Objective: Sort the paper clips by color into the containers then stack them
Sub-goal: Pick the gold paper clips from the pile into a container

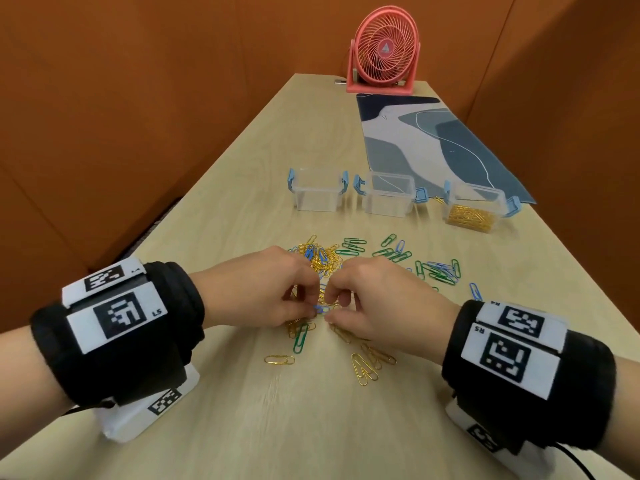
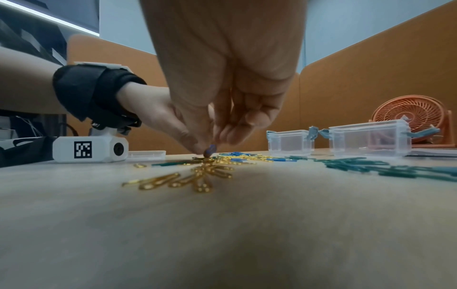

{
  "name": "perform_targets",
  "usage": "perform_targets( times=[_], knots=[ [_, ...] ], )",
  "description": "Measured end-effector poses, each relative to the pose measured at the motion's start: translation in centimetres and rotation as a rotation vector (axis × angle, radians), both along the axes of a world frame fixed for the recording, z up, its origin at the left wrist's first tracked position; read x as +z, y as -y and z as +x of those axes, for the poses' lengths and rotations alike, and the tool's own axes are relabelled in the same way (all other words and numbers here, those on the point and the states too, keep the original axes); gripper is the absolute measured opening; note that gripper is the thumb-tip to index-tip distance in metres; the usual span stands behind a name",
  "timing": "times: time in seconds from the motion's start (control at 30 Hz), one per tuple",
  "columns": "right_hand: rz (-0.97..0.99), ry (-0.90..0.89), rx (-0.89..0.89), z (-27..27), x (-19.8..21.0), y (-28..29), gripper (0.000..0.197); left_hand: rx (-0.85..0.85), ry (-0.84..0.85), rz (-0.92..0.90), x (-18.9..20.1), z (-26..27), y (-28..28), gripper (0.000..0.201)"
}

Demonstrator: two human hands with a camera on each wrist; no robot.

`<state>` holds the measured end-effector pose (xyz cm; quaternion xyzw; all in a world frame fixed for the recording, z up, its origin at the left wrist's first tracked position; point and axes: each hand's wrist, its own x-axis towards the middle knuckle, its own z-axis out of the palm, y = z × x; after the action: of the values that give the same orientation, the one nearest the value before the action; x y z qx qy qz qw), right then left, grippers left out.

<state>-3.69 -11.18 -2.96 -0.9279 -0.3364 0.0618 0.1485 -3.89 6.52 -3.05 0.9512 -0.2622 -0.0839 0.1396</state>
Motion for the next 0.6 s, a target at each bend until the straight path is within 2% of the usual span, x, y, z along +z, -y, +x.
perform_targets(
  times=[0.07, 0.13, 0.27, 0.4, 0.6],
  knots=[
    [0.100, 0.028, -0.008, 0.0, 0.1, 0.0, 0.009, 0.087, 0.059, -0.034, 0.1, 0.1, -0.3, 0.004],
    [0.145, 0.001, 0.090, -0.2, 0.3, 0.0, 0.007, 0.196, 0.124, -0.084, 0.1, 0.3, -0.7, 0.004],
    [-0.005, -0.023, 0.369, -0.6, 0.1, -0.5, 0.022, 0.270, 0.120, -0.121, 0.0, 0.2, -1.5, 0.009],
    [-0.104, 0.024, 0.391, -0.6, 0.3, -0.7, 0.021, 0.283, 0.103, -0.130, 0.0, 0.4, -1.5, 0.017],
    [-0.149, 0.093, 0.357, -0.9, 0.0, -0.6, 0.022, 0.299, 0.121, -0.114, 0.2, 2.4, -1.9, 0.011]
  ],
)
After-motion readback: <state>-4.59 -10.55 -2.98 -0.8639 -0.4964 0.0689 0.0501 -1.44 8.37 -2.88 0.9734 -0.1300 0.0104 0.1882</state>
